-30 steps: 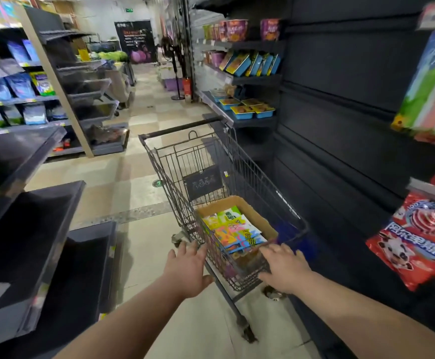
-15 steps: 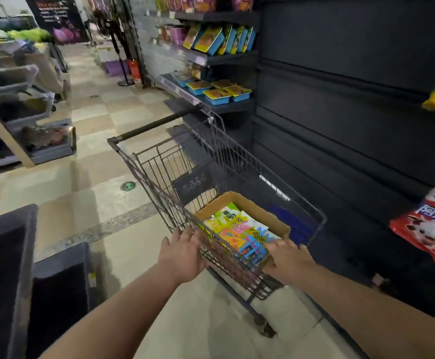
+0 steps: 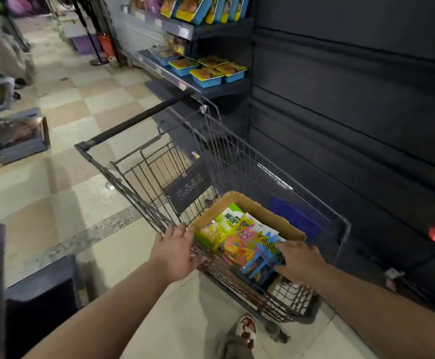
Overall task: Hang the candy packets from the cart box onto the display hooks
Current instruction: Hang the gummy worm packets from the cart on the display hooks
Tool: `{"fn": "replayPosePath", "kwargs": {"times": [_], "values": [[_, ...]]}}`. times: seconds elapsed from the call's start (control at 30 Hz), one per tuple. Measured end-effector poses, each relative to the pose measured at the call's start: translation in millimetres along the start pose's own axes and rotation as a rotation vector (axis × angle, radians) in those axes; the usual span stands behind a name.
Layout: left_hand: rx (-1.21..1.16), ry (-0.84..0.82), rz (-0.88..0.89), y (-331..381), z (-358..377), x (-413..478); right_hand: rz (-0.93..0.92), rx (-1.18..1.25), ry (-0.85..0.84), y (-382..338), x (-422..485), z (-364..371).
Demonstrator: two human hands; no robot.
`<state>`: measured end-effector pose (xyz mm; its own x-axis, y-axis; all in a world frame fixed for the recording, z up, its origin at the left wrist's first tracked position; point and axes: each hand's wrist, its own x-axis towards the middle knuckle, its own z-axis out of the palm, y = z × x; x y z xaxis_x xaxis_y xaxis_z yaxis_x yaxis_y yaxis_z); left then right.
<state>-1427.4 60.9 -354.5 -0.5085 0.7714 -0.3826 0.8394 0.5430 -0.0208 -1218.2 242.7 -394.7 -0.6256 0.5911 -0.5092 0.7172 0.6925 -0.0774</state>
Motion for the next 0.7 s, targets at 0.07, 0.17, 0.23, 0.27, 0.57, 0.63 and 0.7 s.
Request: {"fn": "replayPosePath", "kwargs": {"times": [0.07, 0.17, 0.23, 0.27, 0.57, 0.63, 0.7], "values": [[0.012, -0.024, -0.008, -10, -12, 29, -0.016, 0.012, -0.018, -3, 26, -5], [0.040, -0.046, 0.013, -12, -27, 74, -0.014, 0.034, -0.059, -3, 61, -12], [0.056, -0.067, 0.035, -4, -33, 103, -0.015, 0.040, -0.069, 0, 82, -17], [0.059, -0.087, 0.046, 1, -34, 117, -0.012, 0.045, -0.077, 2, 91, -19], [0.061, -0.269, 0.182, 23, -12, 198, 0.098, 0.064, -0.164, 23, 133, -21], [0.081, -0.313, 0.219, 25, -6, 216, 0.148, 0.095, -0.190, 25, 138, -17], [0.111, -0.356, 0.254, 26, 4, 233, 0.203, 0.164, -0.225, 24, 141, -14]]}}
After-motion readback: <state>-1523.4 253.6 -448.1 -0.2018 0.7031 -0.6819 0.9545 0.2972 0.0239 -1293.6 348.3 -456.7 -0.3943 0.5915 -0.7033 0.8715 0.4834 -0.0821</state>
